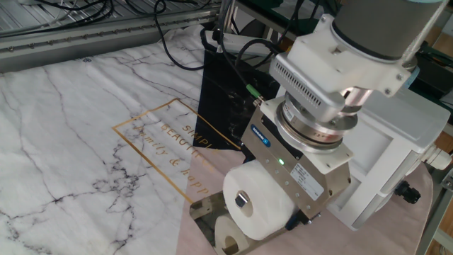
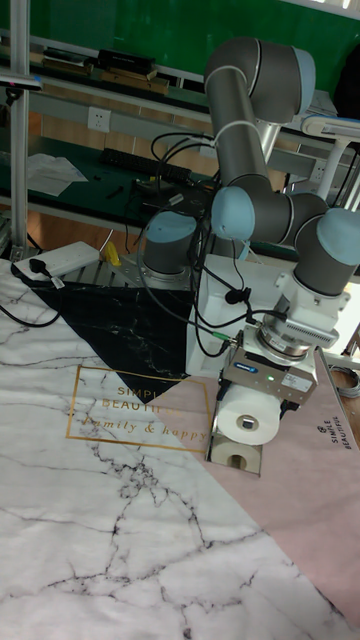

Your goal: Take the roll of paper down from the shelf

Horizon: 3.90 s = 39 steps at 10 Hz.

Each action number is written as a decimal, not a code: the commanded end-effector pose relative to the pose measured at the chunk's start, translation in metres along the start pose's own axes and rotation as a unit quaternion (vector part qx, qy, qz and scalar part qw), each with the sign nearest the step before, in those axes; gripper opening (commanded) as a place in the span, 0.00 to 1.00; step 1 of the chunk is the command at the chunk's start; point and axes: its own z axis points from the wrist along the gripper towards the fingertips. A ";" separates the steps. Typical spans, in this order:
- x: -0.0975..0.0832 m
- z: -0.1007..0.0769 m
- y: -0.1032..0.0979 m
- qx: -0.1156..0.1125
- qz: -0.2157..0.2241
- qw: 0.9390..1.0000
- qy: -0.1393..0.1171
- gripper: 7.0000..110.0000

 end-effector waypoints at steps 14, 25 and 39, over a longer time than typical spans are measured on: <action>-0.018 0.000 -0.003 -0.030 0.009 0.999 -0.023 0.00; -0.018 -0.003 0.001 -0.041 -0.006 0.999 -0.015 0.36; -0.022 0.009 0.007 -0.058 -0.014 0.998 -0.020 0.57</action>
